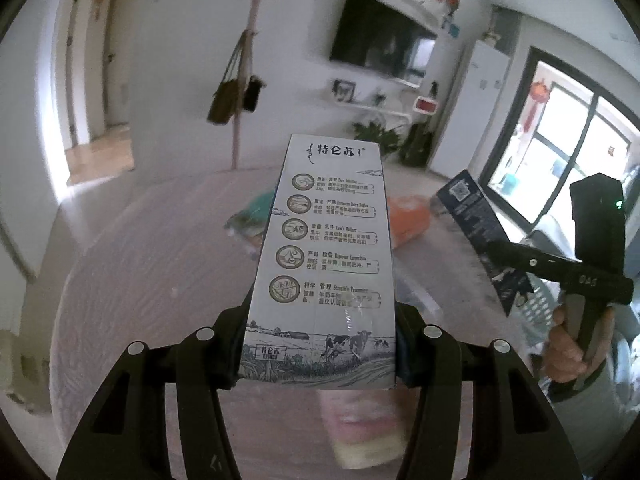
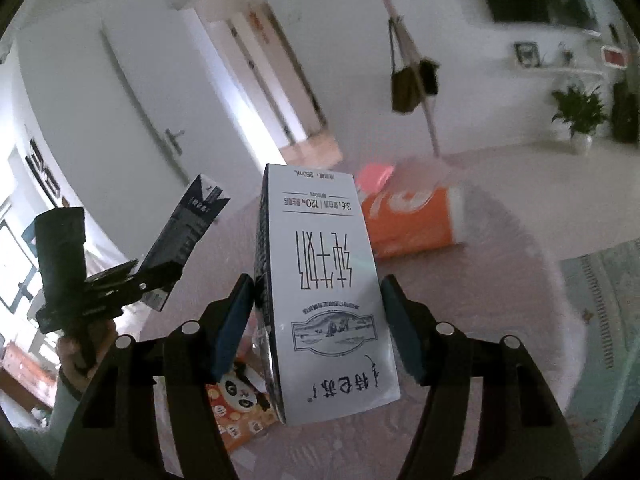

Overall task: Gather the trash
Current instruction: 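Carry both cartons to the blue basket and open both tools to drop them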

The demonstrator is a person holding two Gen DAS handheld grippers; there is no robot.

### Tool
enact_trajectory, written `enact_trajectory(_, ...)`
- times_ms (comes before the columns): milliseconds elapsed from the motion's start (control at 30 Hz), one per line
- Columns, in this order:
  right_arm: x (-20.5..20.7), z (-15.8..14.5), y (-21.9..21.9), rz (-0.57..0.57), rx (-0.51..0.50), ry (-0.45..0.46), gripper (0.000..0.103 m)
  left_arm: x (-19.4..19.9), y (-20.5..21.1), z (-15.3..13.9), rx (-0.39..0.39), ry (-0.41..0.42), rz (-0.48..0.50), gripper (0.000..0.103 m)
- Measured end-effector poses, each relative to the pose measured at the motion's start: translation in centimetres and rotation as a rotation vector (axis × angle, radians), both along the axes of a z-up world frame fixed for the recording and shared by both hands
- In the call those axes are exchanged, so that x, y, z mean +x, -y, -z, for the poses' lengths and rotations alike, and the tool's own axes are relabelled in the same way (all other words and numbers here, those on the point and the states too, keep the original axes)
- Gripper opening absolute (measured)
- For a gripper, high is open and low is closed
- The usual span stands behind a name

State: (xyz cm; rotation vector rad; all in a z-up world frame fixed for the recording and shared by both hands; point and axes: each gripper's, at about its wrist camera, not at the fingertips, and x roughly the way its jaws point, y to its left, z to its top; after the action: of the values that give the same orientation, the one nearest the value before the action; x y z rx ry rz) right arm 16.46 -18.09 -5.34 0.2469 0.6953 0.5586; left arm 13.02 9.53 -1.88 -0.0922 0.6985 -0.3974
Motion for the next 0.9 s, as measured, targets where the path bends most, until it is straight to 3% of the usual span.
enact_trajectory(200,-4.1,-2.5,5.0,0.149,-0.025,0.112,0.062,-2.2,5.7,-3.3,-0.031,0.064,0.070,0.053)
enact_trajectory(500,-9.8,-4.4,16.5,0.491,-0.078,0.196,0.062,-3.1,17.7,-4.9,-0.066,0.078,0.227,0.053)
enact_trajectory(700,-11.9,-2.7,25.2,0.679,-0.032,0.161,0.062,-2.3,26.3,-3.7,-0.063,0.035,0.349,0.053)
enact_trajectory(900,-11.7,1.8,31.8,0.822,0.044,0.039,0.062,0.1,33.4,-0.5,-0.043,-0.039,0.419,0.053)
